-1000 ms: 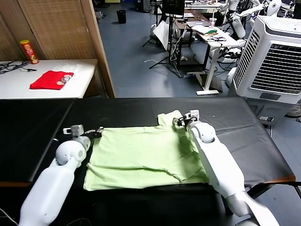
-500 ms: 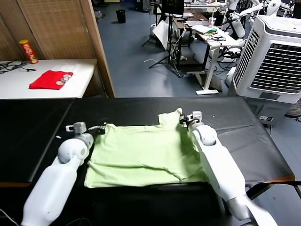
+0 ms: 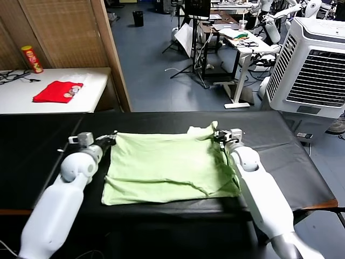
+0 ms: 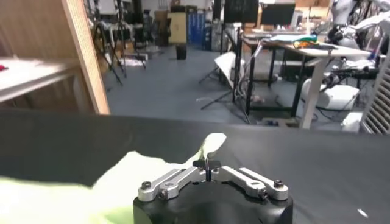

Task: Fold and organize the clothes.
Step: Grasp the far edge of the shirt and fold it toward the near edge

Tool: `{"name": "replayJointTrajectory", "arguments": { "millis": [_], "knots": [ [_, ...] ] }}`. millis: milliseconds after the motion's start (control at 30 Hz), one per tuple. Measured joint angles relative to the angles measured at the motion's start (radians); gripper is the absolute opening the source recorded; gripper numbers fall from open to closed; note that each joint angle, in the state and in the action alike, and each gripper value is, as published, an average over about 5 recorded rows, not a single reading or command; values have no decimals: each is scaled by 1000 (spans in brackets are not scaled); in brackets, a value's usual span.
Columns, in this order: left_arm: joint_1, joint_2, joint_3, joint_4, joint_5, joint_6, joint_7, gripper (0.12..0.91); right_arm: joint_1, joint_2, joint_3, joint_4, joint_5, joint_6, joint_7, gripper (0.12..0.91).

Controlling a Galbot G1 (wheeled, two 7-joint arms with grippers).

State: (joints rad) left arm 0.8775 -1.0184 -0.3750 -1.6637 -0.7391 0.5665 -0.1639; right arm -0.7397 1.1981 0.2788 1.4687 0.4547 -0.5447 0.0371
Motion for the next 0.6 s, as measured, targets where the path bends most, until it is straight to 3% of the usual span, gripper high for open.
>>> {"name": "replayJointTrajectory", "arguments": {
  "millis": [267, 600],
  "knots": [
    [177, 49, -60, -186, 4, 6, -6, 128, -115, -72, 26, 192, 64, -103, 62, 121],
    [352, 63, -120, -321, 26, -13, -8, 128, -272, -153, 57, 402, 83, -176, 84, 121]
  ]
}}
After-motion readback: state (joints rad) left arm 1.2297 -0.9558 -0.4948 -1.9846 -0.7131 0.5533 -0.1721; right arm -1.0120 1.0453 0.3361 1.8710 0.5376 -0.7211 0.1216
